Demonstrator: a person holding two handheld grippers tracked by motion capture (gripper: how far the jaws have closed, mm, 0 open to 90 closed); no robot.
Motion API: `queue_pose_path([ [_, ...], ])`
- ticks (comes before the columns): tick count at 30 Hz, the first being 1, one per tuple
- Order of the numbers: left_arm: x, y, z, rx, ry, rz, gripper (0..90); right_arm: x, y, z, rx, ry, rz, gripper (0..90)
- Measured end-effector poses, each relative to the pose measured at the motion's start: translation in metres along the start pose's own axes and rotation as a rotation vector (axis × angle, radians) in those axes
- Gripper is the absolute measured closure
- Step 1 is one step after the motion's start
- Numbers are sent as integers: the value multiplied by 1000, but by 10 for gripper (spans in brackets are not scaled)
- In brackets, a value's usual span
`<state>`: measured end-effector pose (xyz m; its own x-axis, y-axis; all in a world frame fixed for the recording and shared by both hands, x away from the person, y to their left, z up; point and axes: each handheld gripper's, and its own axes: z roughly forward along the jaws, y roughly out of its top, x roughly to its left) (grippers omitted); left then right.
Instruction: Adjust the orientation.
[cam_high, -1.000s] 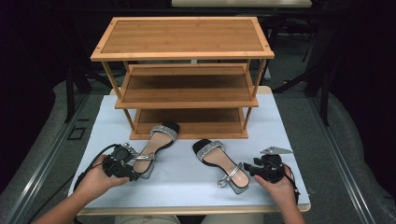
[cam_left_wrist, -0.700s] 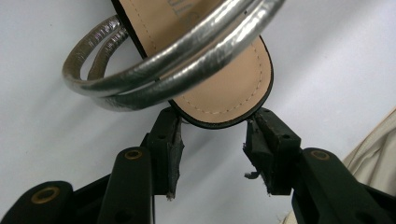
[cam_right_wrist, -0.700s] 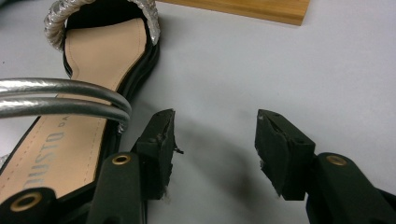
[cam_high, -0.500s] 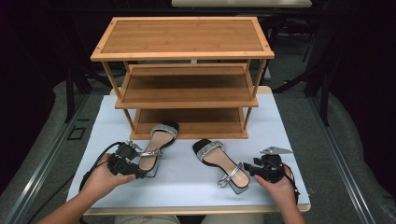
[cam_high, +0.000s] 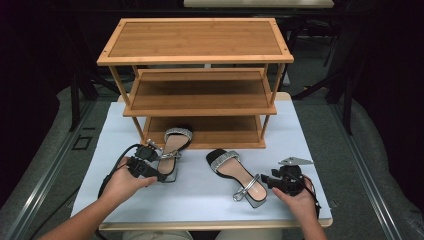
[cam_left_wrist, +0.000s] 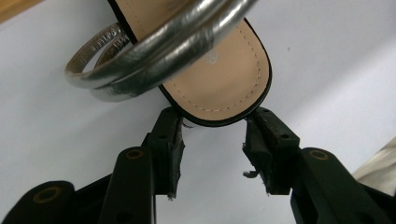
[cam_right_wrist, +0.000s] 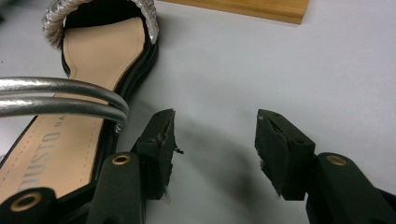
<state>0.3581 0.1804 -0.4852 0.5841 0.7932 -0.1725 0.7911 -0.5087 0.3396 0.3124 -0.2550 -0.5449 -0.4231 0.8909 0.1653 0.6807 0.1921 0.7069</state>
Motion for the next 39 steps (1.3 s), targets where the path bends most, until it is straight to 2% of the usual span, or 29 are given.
queue_pose_path([
  [4,-2,10,2,-23,-4,-20,586,0,0,-1,-3,2,-2,475],
  [7,1,18,2,-54,-3,-47,589,0,0,-1,-1,4,-2,476],
  [9,6,23,5,-53,-19,-62,589,0,0,-1,-3,1,-4,476],
  [10,7,25,6,-54,-22,-62,589,-1,0,-1,-3,0,-3,476],
  [13,8,32,13,-49,15,-48,589,-2,0,0,-3,3,-2,476],
  [15,10,36,16,-48,8,-60,589,-2,0,0,-4,3,-2,476],
  [21,14,50,19,-64,33,-68,591,-2,0,-1,-5,2,5,475],
  [24,15,55,19,-67,64,-57,594,-3,0,-1,-7,1,5,476],
  [29,19,64,19,-85,54,-82,594,-3,0,-1,-4,7,5,476],
  [32,22,69,19,-86,69,-88,595,-3,0,-1,-4,7,5,476],
  [34,23,71,19,-96,74,-113,595,-4,0,-1,-5,8,6,475],
  [35,26,72,19,-90,70,-90,596,-4,0,-1,-3,7,5,475],
  [39,28,75,20,-95,76,-91,595,-4,-1,-1,-4,8,6,475],
])
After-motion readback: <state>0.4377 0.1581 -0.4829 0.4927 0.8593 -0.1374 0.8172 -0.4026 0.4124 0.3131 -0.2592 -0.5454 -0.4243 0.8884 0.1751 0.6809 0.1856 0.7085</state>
